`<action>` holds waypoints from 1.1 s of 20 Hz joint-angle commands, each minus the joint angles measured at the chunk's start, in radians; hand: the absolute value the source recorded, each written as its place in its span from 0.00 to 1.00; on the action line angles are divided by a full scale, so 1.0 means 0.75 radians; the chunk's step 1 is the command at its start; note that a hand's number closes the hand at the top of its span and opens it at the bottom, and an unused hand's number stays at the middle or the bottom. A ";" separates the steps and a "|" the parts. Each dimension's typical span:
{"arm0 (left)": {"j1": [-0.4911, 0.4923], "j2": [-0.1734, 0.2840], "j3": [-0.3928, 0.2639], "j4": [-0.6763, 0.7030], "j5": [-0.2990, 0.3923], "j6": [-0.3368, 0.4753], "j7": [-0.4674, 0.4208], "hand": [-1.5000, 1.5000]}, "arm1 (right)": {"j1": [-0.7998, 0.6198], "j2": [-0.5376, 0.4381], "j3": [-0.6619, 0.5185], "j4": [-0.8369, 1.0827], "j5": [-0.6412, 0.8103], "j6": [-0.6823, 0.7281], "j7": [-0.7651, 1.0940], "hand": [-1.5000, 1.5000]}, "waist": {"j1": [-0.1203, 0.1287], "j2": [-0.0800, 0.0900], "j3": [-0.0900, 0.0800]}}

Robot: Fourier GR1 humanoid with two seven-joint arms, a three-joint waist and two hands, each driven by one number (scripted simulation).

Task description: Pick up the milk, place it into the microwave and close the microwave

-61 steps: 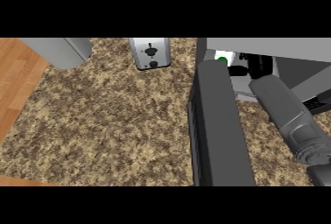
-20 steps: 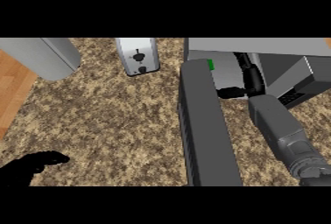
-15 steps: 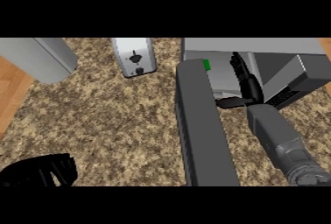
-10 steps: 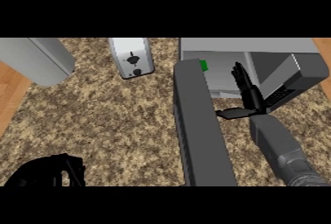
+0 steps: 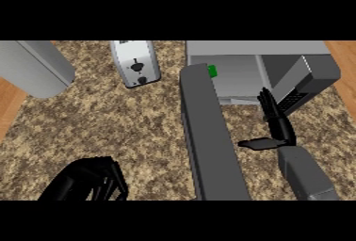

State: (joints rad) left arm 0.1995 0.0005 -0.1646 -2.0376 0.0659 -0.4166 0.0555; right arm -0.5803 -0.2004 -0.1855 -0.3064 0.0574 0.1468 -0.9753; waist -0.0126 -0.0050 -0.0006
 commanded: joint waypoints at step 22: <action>-0.734 0.000 -0.652 1.298 -0.216 0.727 -0.481 1.00 | 0.718 -0.245 0.135 -0.899 -0.171 0.345 0.036 0.00 | -0.072 0.013 -0.004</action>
State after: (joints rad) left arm -0.2852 0.0034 -0.5857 -1.2370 -0.1130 0.0157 -0.2183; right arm -0.0828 -0.3663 -0.1045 -0.8940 -0.0405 0.2785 -0.9156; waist -0.0505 0.0000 -0.0025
